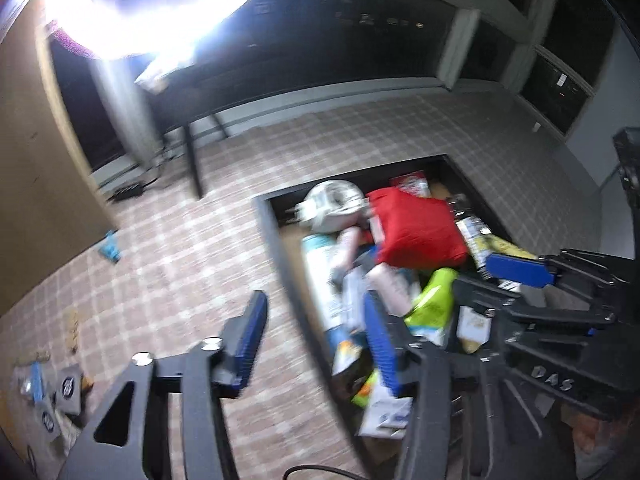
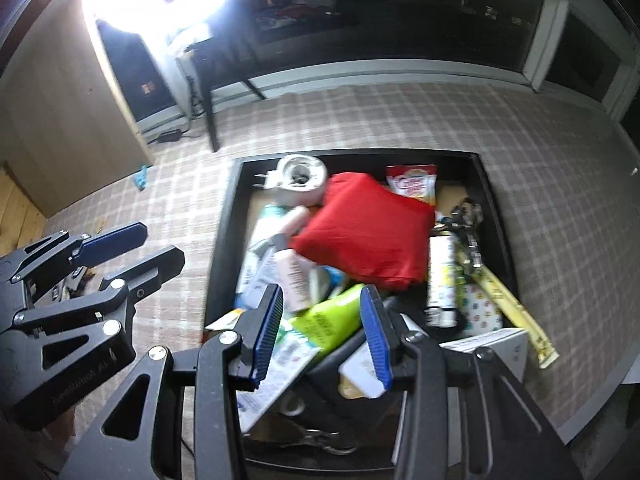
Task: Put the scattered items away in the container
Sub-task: 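Withdraw both open grippers from the tray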
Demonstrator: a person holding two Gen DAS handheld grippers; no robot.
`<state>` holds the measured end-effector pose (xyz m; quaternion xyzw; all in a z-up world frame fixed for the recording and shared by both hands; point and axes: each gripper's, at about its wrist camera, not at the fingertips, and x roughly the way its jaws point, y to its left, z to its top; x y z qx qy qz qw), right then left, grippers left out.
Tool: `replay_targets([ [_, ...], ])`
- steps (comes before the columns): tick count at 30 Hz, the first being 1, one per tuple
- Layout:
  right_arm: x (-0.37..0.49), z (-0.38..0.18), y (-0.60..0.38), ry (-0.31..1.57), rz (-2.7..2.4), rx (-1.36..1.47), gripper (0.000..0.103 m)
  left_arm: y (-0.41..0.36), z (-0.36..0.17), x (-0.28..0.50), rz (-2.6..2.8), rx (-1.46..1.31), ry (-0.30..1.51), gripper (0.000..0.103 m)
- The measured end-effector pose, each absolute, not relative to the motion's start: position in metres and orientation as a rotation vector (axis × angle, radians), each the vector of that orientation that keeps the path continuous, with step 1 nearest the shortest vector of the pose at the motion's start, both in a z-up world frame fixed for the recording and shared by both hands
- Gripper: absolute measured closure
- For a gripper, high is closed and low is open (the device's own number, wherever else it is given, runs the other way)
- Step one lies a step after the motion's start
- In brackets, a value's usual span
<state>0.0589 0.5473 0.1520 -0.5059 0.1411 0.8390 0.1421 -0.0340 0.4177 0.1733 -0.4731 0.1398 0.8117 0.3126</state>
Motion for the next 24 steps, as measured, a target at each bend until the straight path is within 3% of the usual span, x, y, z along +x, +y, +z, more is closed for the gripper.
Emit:
replay_targets([
  [10,0.064,0.142,0.475,0.353,2.486,-1.518,0.061,0.283,0.158,-0.027,2.351,-1.403,0.315,0.045],
  [15,0.068,0.142,0.438,0.321,2.511,-1.541,0.061,0.230,0.165,-0.015,2.446,-1.415,0.277,0.026],
  [24,0.070,0.146,0.375,0.242,2.552,-1.556,0.057,0.162,0.176,-0.002,2.509,-1.424,0.173,0.025],
])
